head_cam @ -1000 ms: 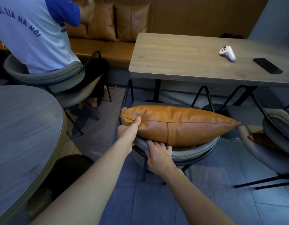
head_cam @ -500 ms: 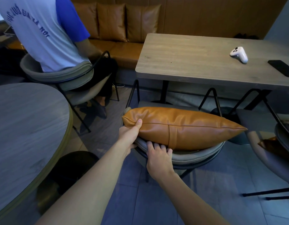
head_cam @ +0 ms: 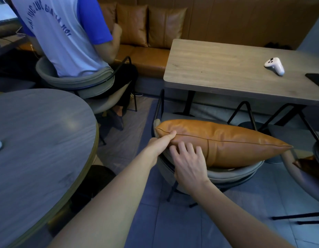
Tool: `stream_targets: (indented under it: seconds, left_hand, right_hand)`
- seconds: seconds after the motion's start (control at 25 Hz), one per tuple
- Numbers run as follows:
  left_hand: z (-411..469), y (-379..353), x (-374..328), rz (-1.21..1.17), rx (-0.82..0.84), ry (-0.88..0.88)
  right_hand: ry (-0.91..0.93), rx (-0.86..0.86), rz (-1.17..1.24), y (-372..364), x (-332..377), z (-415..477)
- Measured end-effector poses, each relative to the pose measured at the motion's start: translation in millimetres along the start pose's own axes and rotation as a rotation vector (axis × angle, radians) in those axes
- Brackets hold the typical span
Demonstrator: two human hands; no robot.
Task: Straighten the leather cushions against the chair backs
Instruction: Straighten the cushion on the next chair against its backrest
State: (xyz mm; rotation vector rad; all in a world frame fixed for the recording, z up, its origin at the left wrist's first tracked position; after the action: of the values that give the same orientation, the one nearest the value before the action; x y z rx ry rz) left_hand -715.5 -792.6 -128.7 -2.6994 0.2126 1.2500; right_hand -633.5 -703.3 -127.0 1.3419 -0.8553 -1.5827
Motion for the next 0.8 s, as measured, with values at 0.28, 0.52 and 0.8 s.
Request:
stream_targets:
  seconds: [0.28, 0.52, 0.8]
  left_hand:
    - [21, 30, -1, -0.259, 0.131, 0.085]
    - [36, 20, 13, -0.429, 0.308, 0.252]
    - [39, 4, 3, -0.478, 0.28, 0.228]
  right_hand:
    - [-0.036, 0.081, 0.012, -24, 24, 25]
    - [-0.026, -0.058, -0.041, -50, 26, 21]
    - [0.009, -0.046, 0.012, -57, 21, 23]
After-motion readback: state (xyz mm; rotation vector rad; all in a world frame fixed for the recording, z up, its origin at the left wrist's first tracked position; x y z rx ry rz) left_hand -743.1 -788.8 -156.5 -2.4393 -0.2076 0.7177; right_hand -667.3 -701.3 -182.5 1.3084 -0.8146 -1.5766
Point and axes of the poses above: each hand's wrist, its own z-axis towards the middle knuckle, its own y-axis out of the back of the hand, x = y × z, the point moved 4 cm from there along z, towards the middle knuckle, and after that the axes turned 12 degrees about -z, right-handed, at the moved point
